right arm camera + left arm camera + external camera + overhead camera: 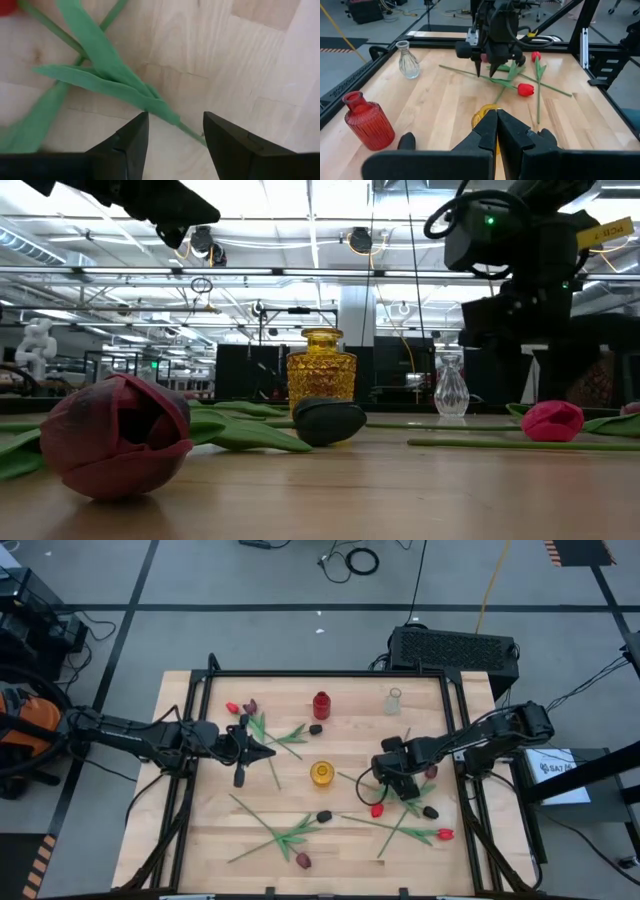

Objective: Sort flowers into vase by color
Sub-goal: Put the middle right red flower into the transparent vase

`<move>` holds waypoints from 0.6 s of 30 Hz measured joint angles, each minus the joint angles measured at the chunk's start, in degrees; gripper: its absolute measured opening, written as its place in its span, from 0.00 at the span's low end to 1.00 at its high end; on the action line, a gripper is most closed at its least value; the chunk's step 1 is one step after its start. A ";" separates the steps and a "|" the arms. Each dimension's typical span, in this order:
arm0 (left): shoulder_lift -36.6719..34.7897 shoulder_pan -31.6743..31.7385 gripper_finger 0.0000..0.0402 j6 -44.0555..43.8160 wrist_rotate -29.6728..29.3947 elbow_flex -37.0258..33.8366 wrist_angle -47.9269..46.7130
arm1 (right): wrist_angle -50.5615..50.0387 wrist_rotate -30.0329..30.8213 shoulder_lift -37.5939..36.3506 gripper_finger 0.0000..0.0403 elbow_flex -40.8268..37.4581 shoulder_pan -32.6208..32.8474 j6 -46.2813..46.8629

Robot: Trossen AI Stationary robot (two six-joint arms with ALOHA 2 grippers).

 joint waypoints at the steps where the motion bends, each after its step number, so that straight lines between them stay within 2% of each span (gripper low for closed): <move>1: 0.00 0.00 0.04 0.00 -0.01 0.00 0.02 | -0.02 0.35 0.00 0.45 0.00 0.00 -0.38; 10: 0.00 0.00 0.04 0.33 -0.01 0.00 0.00 | -0.22 0.08 0.01 0.36 0.00 -0.02 -1.36; 18: 0.00 0.00 0.04 0.28 -0.01 0.00 -0.02 | -0.45 -1.84 0.02 0.35 0.00 0.00 -2.10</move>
